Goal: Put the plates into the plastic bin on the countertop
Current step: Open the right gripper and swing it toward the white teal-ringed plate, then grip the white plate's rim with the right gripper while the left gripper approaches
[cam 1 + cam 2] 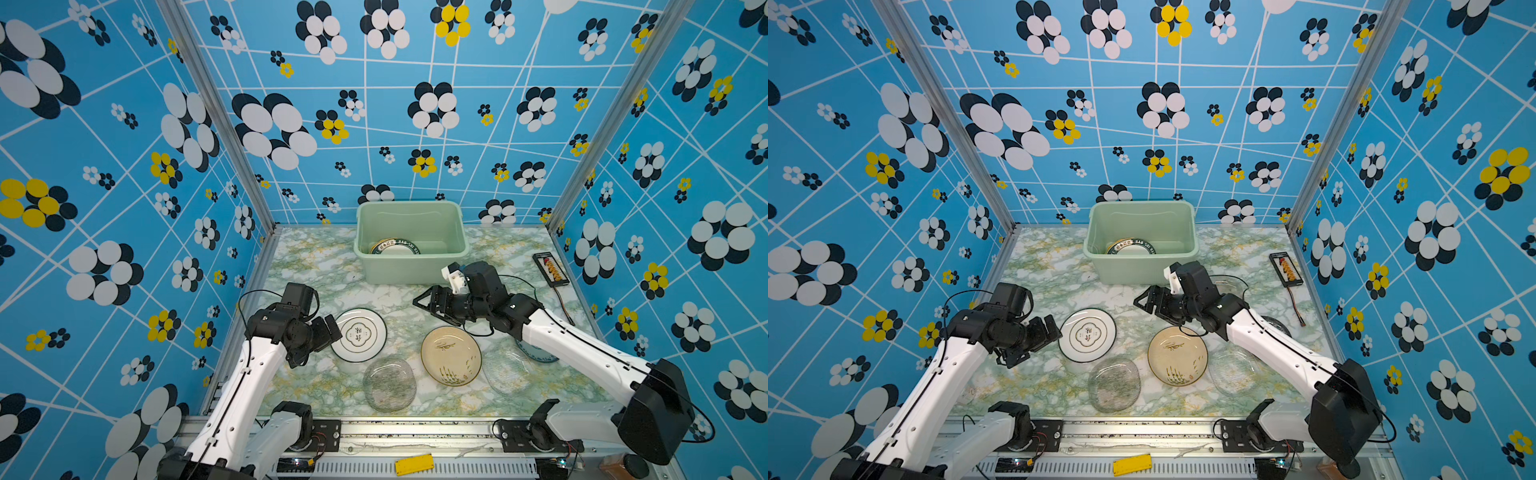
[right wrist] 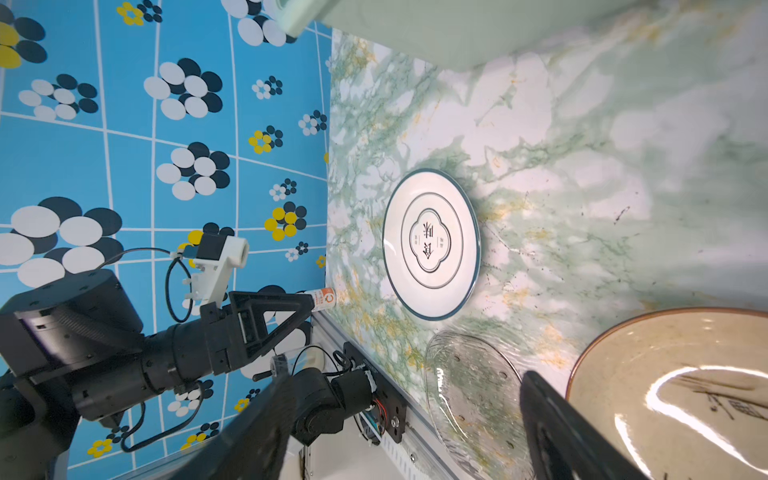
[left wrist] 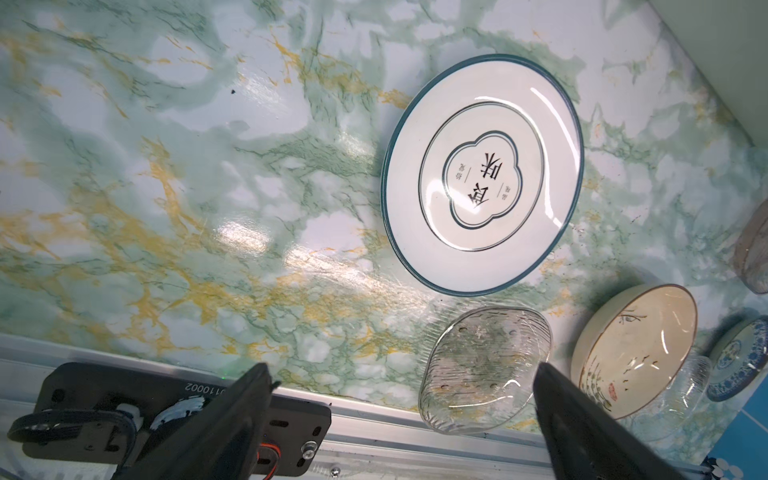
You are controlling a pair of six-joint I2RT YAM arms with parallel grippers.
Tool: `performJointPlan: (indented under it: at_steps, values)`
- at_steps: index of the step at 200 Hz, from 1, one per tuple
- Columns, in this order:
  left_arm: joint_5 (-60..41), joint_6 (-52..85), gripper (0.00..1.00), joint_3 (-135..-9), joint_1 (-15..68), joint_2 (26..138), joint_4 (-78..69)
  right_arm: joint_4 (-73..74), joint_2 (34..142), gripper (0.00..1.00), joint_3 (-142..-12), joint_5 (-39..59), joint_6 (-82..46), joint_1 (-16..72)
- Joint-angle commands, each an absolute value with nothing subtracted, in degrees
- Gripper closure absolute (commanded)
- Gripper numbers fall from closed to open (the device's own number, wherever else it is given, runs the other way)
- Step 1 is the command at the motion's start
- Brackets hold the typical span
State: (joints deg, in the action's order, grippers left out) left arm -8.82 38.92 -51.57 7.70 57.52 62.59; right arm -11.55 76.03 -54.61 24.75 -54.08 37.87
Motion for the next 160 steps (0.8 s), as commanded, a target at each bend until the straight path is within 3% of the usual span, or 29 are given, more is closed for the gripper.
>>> performJointPlan:
  at_steps: [1, 114, 160]
  values:
    - [-11.56, 37.53, 0.01, -48.58, 6.33, 59.84, 56.46, -3.02, 79.04, 0.15, -52.9, 27.87, -58.65, 38.36]
    - [-17.53, 36.49, 0.23, -35.28, 0.81, 66.91, 34.21, 3.98, 94.57, 0.17, -55.34, 34.76, -60.33, 40.69]
    - [-18.35, 34.23, 0.4, -32.09, -0.04, 69.42, 29.73, 5.55, 101.09, 0.18, -58.17, 37.9, -60.74, 40.67]
